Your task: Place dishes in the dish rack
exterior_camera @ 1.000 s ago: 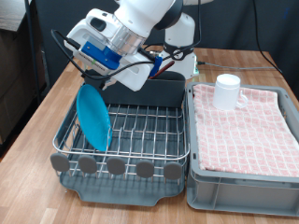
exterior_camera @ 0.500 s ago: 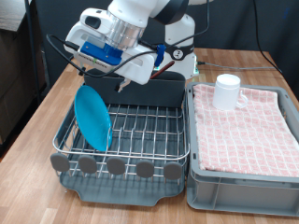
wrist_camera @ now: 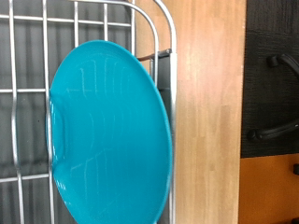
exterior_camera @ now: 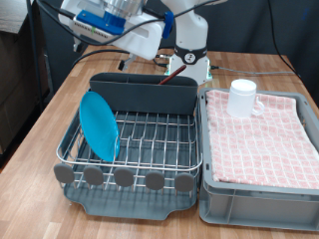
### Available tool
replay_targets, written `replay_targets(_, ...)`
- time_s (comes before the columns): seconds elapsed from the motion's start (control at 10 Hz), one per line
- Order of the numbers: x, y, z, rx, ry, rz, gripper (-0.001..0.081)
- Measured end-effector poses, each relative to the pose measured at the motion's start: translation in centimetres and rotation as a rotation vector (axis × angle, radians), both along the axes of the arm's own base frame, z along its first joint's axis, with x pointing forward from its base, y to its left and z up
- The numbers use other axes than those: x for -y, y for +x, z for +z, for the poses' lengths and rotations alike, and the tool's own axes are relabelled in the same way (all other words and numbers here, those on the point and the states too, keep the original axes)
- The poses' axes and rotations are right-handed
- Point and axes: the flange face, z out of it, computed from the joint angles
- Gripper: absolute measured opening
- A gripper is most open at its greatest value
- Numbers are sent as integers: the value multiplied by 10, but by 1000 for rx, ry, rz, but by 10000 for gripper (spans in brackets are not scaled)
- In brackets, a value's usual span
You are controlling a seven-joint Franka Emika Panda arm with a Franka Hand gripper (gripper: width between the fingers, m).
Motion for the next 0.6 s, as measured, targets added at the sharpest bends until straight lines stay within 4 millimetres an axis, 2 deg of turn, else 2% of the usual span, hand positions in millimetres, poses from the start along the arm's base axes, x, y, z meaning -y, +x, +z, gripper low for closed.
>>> replay_targets(0.2, -2, -2, 26, -15, -18, 44, 803)
replay_targets(0.4, -6, -1, 21, -34, 8, 54, 803)
replay_targets(0.6, -35, 0, 16, -129, 96, 158, 803)
